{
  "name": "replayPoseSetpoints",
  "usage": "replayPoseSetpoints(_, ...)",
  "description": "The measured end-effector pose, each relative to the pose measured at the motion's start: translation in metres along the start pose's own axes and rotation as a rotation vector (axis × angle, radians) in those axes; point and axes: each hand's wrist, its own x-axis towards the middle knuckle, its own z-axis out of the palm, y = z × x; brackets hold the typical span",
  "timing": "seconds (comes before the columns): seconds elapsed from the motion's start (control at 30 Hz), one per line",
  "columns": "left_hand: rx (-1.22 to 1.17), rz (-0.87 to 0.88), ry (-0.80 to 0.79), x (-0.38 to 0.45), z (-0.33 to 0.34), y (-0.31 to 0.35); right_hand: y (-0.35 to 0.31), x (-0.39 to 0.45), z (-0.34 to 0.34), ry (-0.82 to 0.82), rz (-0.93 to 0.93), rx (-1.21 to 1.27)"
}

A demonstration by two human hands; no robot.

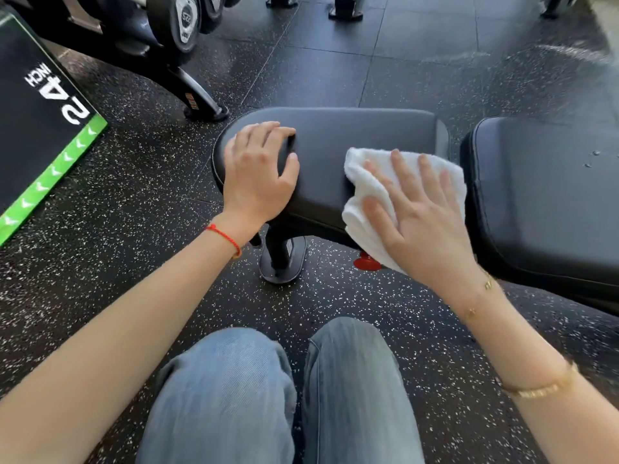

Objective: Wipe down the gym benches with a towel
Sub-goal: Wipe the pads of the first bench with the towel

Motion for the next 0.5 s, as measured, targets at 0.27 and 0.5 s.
replayPoseSetpoints(0.27, 0.035, 0.002, -0.03, -0.002, -0.005, 0.002, 0.018, 0.131, -0.004, -0.14, 0.121, 0.057)
replayPoseSetpoints(0.5, 0.018, -0.005, -0.007, -0.003, -0.003, 0.0, -0.021, 0.143, 0.002, -0.15, -0.089, 0.003)
